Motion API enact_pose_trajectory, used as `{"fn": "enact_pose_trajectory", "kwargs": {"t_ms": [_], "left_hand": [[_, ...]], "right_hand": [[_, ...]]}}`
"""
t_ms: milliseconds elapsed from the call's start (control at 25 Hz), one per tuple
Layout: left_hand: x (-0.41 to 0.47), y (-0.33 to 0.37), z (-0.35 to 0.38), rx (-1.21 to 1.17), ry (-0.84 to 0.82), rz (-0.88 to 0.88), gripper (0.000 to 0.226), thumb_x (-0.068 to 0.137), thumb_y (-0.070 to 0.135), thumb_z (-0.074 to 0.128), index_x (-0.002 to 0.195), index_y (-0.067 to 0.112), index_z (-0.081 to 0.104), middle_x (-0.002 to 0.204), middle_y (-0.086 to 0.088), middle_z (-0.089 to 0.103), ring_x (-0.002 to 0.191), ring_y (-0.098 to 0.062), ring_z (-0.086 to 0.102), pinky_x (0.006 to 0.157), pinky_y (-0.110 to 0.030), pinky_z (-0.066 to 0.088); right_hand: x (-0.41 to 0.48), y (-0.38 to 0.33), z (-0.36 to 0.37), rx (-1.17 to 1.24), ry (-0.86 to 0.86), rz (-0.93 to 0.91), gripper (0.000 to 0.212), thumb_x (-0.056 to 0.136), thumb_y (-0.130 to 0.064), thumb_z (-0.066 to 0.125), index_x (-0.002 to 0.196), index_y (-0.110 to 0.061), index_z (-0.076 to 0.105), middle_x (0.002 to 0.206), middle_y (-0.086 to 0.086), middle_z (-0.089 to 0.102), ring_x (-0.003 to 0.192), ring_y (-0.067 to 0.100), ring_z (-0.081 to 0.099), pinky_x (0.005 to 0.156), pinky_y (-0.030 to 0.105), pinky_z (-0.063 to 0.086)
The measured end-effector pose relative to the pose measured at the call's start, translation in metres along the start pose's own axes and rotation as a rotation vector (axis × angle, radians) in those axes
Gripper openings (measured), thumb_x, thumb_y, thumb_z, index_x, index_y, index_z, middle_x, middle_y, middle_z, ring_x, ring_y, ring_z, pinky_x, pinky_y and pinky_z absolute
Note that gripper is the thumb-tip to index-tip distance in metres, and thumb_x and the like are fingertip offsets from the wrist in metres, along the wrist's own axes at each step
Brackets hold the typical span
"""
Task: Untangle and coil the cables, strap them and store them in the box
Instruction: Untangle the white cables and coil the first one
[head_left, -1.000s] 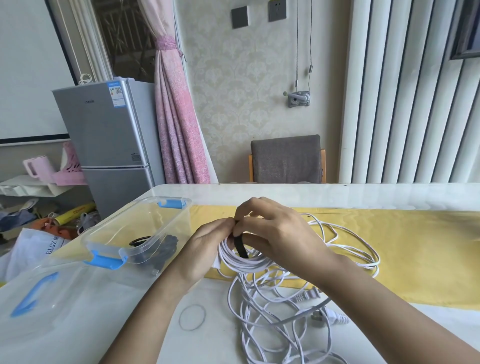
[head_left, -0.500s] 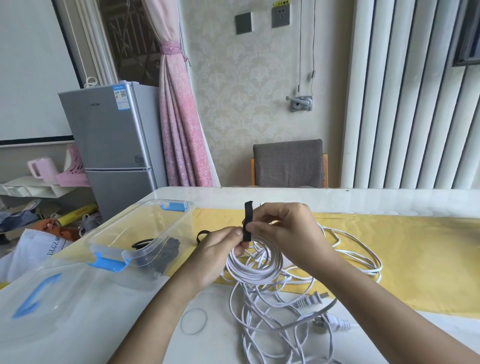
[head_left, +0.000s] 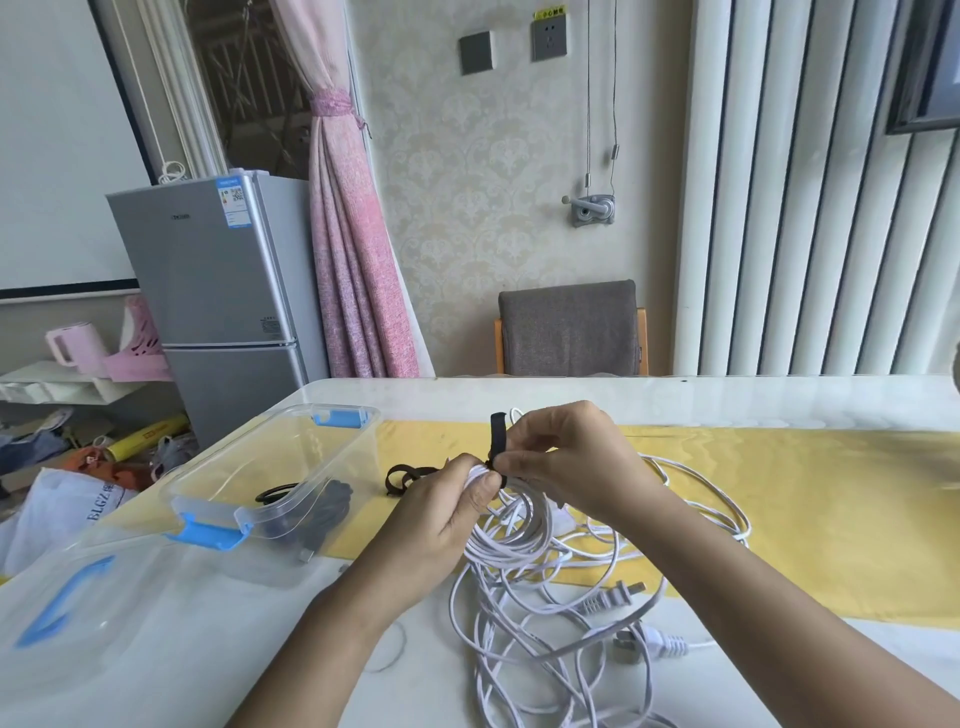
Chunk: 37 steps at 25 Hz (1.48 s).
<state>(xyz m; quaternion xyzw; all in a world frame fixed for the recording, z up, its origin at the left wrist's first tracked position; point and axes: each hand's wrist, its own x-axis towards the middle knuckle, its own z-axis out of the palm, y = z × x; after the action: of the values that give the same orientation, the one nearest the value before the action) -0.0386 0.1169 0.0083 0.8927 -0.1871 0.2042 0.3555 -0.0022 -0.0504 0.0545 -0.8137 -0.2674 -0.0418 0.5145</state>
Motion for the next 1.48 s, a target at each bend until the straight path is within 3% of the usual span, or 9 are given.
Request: {"fn": "enact_pose_trajectory", "kwargs": {"t_ms": [240, 360, 480, 560, 760, 840, 960, 1120, 1480], "left_hand": [[0.002, -0.002, 0.003, 0.016, 0.034, 0.026, 0.039, 0.092, 0.054, 0.031, 0.074, 0.022, 0.041, 0.059, 0.001, 0.043, 0.056, -0.011, 0.041, 0.057, -0.033, 0.034], [0.002, -0.004, 0.004, -0.017, 0.080, 0.033, 0.046, 0.091, 0.056, 0.029, 0.079, 0.015, 0.044, 0.068, -0.015, 0.050, 0.068, -0.028, 0.051, 0.065, -0.046, 0.040], [0.002, -0.003, 0.005, -0.022, 0.098, 0.037, 0.052, 0.090, 0.057, 0.028, 0.082, 0.009, 0.046, 0.067, -0.014, 0.049, 0.065, -0.025, 0.047, 0.064, -0.042, 0.040], [0.002, -0.003, 0.005, -0.021, 0.107, 0.028, 0.055, 0.089, 0.059, 0.027, 0.083, 0.008, 0.046, 0.067, -0.012, 0.047, 0.062, -0.020, 0.041, 0.060, -0.036, 0.037], [0.003, 0.001, 0.000, 0.040, 0.216, 0.043, 0.044, 0.095, 0.053, 0.022, 0.072, 0.024, 0.048, 0.064, 0.008, 0.055, 0.065, -0.008, 0.053, 0.065, -0.028, 0.045], [0.003, 0.000, -0.002, 0.044, 0.285, 0.027, 0.045, 0.097, 0.046, 0.023, 0.063, 0.031, 0.047, 0.056, 0.014, 0.056, 0.061, -0.001, 0.054, 0.059, -0.017, 0.042], [0.005, -0.002, -0.003, 0.060, 0.302, -0.069, 0.067, 0.095, 0.053, 0.018, 0.052, 0.008, 0.045, 0.046, -0.002, 0.048, 0.050, -0.017, 0.045, 0.053, -0.032, 0.036], [0.008, -0.004, -0.004, 0.034, 0.165, -0.173, 0.060, 0.102, 0.036, 0.028, 0.045, 0.018, 0.038, 0.037, 0.008, 0.041, 0.043, -0.005, 0.042, 0.048, -0.022, 0.030], [0.011, -0.010, -0.008, -0.104, -0.034, -0.341, 0.055, 0.100, 0.029, 0.037, 0.048, 0.014, 0.036, 0.044, 0.003, 0.039, 0.046, -0.013, 0.033, 0.055, -0.028, 0.029]], "right_hand": [[0.003, 0.007, 0.000, 0.081, 0.032, -0.057, 0.016, 0.071, -0.007, 0.080, 0.073, -0.013, 0.065, 0.062, -0.005, 0.062, 0.051, 0.004, 0.052, 0.046, 0.011, 0.037], [0.001, 0.004, -0.001, 0.017, 0.032, -0.159, 0.008, 0.075, -0.011, 0.077, 0.081, -0.015, 0.077, 0.075, -0.006, 0.070, 0.067, -0.001, 0.063, 0.063, 0.011, 0.046], [-0.001, 0.000, 0.001, -0.210, 0.027, -0.299, 0.011, 0.082, -0.012, 0.069, 0.089, -0.014, 0.077, 0.084, 0.000, 0.069, 0.078, 0.010, 0.064, 0.074, 0.023, 0.049], [0.001, 0.000, 0.004, -0.414, 0.004, -0.412, 0.015, 0.088, -0.010, 0.060, 0.090, -0.009, 0.075, 0.084, 0.009, 0.066, 0.078, 0.021, 0.060, 0.073, 0.033, 0.046], [-0.003, -0.004, 0.017, -0.681, -0.008, -0.549, 0.027, 0.091, -0.009, 0.042, 0.073, -0.007, 0.062, 0.069, 0.011, 0.055, 0.067, 0.029, 0.049, 0.063, 0.026, 0.022], [-0.007, -0.005, 0.021, -0.600, -0.027, -0.475, 0.033, 0.097, -0.020, 0.035, 0.068, -0.012, 0.050, 0.066, 0.008, 0.047, 0.064, 0.026, 0.042, 0.061, 0.027, 0.019], [-0.010, -0.007, 0.022, -0.462, -0.142, -0.325, 0.037, 0.100, -0.031, 0.041, 0.070, -0.010, 0.049, 0.067, 0.001, 0.046, 0.061, 0.016, 0.039, 0.059, 0.030, 0.027], [-0.010, -0.007, 0.017, -0.338, -0.262, -0.160, 0.041, 0.093, -0.040, 0.053, 0.083, -0.002, 0.063, 0.062, 0.002, 0.053, 0.056, 0.013, 0.040, 0.051, 0.022, 0.033], [-0.008, -0.006, 0.017, -0.180, -0.341, 0.050, 0.044, 0.085, -0.045, 0.062, 0.071, -0.003, 0.059, 0.052, -0.005, 0.041, 0.049, 0.011, 0.034, 0.046, 0.020, 0.026]]}}
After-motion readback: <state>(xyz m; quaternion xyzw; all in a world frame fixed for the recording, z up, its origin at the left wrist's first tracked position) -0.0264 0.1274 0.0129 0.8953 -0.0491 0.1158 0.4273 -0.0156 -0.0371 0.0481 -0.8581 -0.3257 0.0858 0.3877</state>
